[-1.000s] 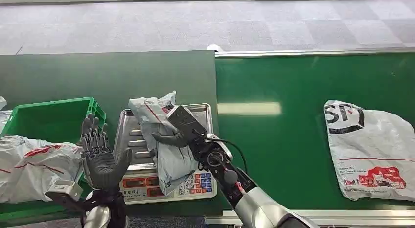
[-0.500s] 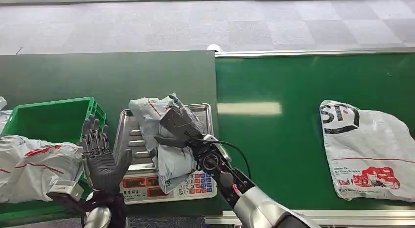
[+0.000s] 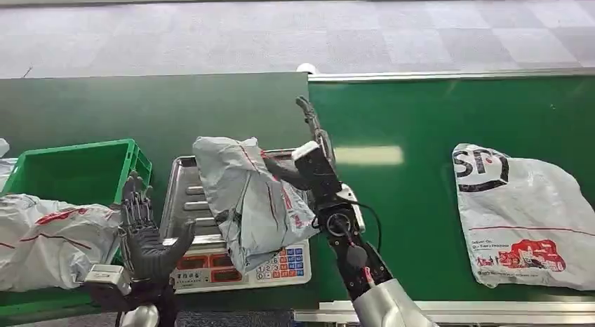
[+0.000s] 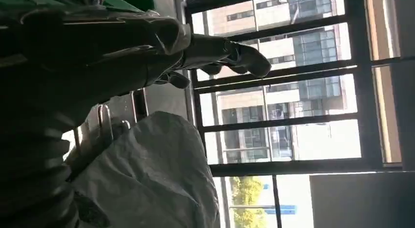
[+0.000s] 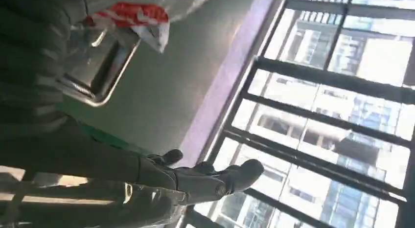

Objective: Moved the parcel from conveyor to table for the left to box.

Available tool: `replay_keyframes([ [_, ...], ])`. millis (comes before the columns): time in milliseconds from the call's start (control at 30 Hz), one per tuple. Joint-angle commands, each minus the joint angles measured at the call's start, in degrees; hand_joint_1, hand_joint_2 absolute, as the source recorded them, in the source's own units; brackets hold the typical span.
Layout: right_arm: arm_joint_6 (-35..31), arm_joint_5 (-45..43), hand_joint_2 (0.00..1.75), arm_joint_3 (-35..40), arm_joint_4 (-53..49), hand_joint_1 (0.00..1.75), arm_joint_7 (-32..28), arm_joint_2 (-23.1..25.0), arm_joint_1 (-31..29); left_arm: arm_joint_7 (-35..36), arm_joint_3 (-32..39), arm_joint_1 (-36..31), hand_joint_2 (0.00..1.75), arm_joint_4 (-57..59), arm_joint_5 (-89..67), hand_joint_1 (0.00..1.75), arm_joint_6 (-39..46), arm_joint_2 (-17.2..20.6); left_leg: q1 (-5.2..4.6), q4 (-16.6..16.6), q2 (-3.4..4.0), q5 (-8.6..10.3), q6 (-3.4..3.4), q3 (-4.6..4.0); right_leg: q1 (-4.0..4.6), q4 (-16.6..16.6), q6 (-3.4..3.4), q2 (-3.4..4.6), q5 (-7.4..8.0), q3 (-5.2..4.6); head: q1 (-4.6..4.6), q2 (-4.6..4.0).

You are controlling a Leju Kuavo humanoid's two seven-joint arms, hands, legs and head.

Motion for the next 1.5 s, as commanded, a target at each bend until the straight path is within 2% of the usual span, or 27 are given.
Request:
replay_keyframes([
  [33,0.65,0.27,1.75,-7.72,-7.59,0.0,-0.18,-1.51,2.24,-0.15,-1.02,0.74,1.75,0.53,-0.39,0.0,-0.15,2.63,0.0,-0.04,0.02,0.02,0.01,0.03,0.01,-0.04,-0.01,0.02,0.03,0.03,0.0,0.0],
  [133,-0.31,0.77,1.75,-9.11,-9.36,0.0,-1.24,-1.02,3.59,-0.15,-1.69,-0.22,1.75,2.11,-3.01,0.0,1.04,2.54,0.02,-0.06,-0.01,0.03,0.02,0.08,0.03,-0.08,-0.02,0.01,0.03,0.1,0.0,0.0],
  [233,-2.0,0.33,1.75,-15.01,-23.62,0.0,-3.92,-1.83,11.56,-0.13,-0.37,-3.6,1.75,6.76,-11.98,0.0,2.38,0.72,0.03,-0.11,-0.33,0.08,0.04,0.1,0.03,-0.15,0.0,-0.3,-0.02,0.21,-0.02,0.0],
  [333,-4.14,-0.65,1.75,-17.92,-37.3,0.0,-5.99,-1.9,19.33,7.65,-3.13,-9.76,1.75,11.07,-25.37,0.0,8.05,2.47,0.02,-0.05,-0.6,0.09,0.05,0.03,0.02,-0.13,0.02,-0.59,-0.07,0.22,0.0,0.0],
  [400,-4.53,1.79,1.75,-17.21,-42.7,0.0,-5.91,-1.5,22.48,13.05,-4.99,-13.89,1.75,15.75,-33.66,0.0,12.88,3.87,-0.01,0.0,-0.47,0.09,0.03,-0.03,-0.02,-0.05,0.01,-0.49,-0.05,0.1,0.0,0.0],
  [467,-5.47,5.0,1.75,-15.09,-45.21,0.0,-5.49,-0.97,24.53,17.73,-6.26,-18.22,1.75,20.57,-41.06,0.0,16.33,3.67,-0.03,0.0,-0.53,0.1,0.03,-0.02,-0.05,-0.05,0.0,-0.49,-0.05,0.11,0.0,0.0],
  [567,-9.75,10.69,1.75,-10.64,-44.95,0.0,-5.47,-0.32,26.17,23.74,-6.61,-24.7,1.75,26.93,-48.63,0.0,19.39,2.19,-0.01,0.01,-0.34,0.08,0.01,-0.02,-0.02,-0.03,-0.03,-0.34,-0.01,0.08,-0.02,0.0],
  [600,-9.98,12.15,1.75,-8.77,-43.85,0.0,-5.29,-0.57,26.07,24.91,-6.53,-26.16,1.75,28.12,-49.65,0.0,19.8,1.93,0.02,0.01,-0.52,0.13,0.0,-0.04,0.0,-0.04,-0.05,-0.5,-0.01,0.13,-0.02,0.0],
  [733,-10.79,14.4,1.75,-4.9,-40.0,0.0,-5.09,-0.92,24.9,29.66,-6.56,-29.82,1.75,31.48,-56.25,0.0,23.67,1.82,0.05,0.01,-0.11,0.07,0.01,0.07,0.05,-0.07,-0.04,-0.09,0.08,0.13,-0.02,0.0],
  [800,-11.01,15.91,1.75,-3.82,-40.13,0.0,-5.53,-1.33,24.84,35.89,-6.94,-31.26,1.75,33.59,-63.46,0.0,25.85,2.11,0.03,0.01,0.05,0.05,0.02,0.13,0.04,-0.05,-0.08,0.0,0.08,0.14,-0.02,0.0],
  [833,-10.86,16.23,1.75,-3.24,-40.64,0.0,-5.67,-1.52,25.0,41.84,-6.42,-32.53,1.75,35.93,-68.99,0.0,26.49,2.35,0.04,-0.03,0.0,0.07,0.04,0.17,0.06,-0.1,-0.08,-0.02,0.1,0.2,-0.02,0.0],
  [900,-10.58,16.48,1.75,-2.68,-41.0,0.0,-5.47,-1.76,24.99,49.47,-4.17,-34.11,1.75,39.46,-72.83,0.0,24.59,2.23,0.02,0.0,-0.01,0.05,0.02,0.15,0.03,-0.05,-0.07,-0.04,0.06,0.16,-0.02,0.0],
  [967,-9.95,15.94,1.75,-2.48,-40.87,0.0,-4.81,-1.84,24.53,53.12,-1.66,-35.6,1.75,43.87,-75.36,0.0,24.44,3.33,0.03,-0.01,0.06,0.05,0.03,0.19,0.04,-0.08,-0.07,0.03,0.09,0.19,-0.02,0.0],
  [1133,-9.66,15.45,1.75,-2.8,-40.66,0.0,-4.73,-1.86,24.39,52.59,-0.26,-35.64,1.75,44.68,-75.35,0.0,24.46,3.52,0.04,-0.05,0.18,0.06,0.01,0.21,0.05,-0.1,-0.1,0.17,0.13,0.18,-0.02,0.0],
  [1167,-9.44,14.87,1.75,-3.2,-40.58,0.0,-4.71,-1.77,24.56,52.02,1.15,-35.26,1.75,44.2,-73.79,1.43,22.56,3.17,0.02,-0.03,0.16,0.06,0.01,0.18,0.04,-0.06,-0.09,0.15,0.11,0.14,-0.02,0.0],
  [1200,-9.17,14.37,1.75,-3.33,-40.6,0.0,-4.77,-1.77,24.64,52.06,1.52,-35.12,1.75,44.09,-73.62,1.66,22.0,3.25,0.03,-0.01,0.13,0.04,0.01,0.18,0.04,-0.06,-0.09,0.11,0.09,0.16,-0.02,0.0],
  [1500,-7.97,13.3,1.75,-4.61,-41.16,0.0,-5.27,-1.62,25.69,48.83,3.98,-32.66,1.75,38.61,-72.34,1.68,16.44,2.95,0.03,-0.01,0.21,0.02,0.02,0.19,0.04,-0.06,-0.07,0.19,0.09,0.16,-0.02,0.0],
])
